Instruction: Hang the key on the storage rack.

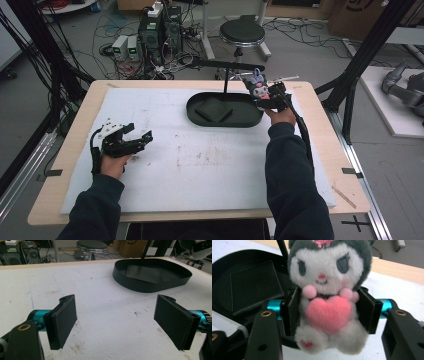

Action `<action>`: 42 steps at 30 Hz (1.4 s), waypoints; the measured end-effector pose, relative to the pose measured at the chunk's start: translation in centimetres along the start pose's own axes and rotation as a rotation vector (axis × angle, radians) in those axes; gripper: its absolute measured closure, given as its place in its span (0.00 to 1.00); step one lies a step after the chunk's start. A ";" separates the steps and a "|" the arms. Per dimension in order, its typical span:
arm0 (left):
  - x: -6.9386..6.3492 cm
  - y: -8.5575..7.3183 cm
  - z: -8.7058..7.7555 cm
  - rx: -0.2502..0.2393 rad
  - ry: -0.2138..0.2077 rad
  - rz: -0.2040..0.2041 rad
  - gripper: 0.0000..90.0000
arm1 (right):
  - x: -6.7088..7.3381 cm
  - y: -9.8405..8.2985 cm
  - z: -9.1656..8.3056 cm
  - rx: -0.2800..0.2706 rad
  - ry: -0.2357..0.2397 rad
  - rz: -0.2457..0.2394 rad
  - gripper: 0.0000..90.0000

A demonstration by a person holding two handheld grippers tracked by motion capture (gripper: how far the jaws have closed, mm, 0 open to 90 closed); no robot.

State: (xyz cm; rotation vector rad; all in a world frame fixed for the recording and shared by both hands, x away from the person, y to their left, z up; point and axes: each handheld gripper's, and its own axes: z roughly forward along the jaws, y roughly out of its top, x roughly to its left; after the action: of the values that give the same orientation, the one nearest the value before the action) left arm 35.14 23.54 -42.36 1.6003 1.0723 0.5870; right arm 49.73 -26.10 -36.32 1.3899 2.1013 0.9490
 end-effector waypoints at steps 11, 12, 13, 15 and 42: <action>-0.1 0.0 0.0 0.001 -0.003 0.003 0.20 | 0.3 -0.2 -1.4 -0.014 -0.019 -0.076 0.37; -0.1 0.0 0.0 0.001 -0.004 0.002 0.20 | 0.4 -0.3 -1.8 -0.015 -0.017 -0.091 0.37; -0.1 0.0 0.0 0.002 -0.005 0.003 0.20 | 0.4 -0.4 -2.3 -0.017 -0.012 -0.110 0.37; -0.2 0.0 0.0 -0.004 -0.011 0.002 0.20 | 0.5 -0.9 -3.7 -0.057 -0.025 -0.159 0.37; -1.4 0.0 -0.3 -0.028 -0.038 0.041 0.20 | 1.9 -13.8 -9.2 -0.122 0.091 -0.201 0.26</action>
State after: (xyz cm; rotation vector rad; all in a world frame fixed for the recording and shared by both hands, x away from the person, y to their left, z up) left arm 34.27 22.47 -42.04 1.6060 1.0013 0.5949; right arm 34.26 -30.64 -40.50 1.0715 2.1619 1.0548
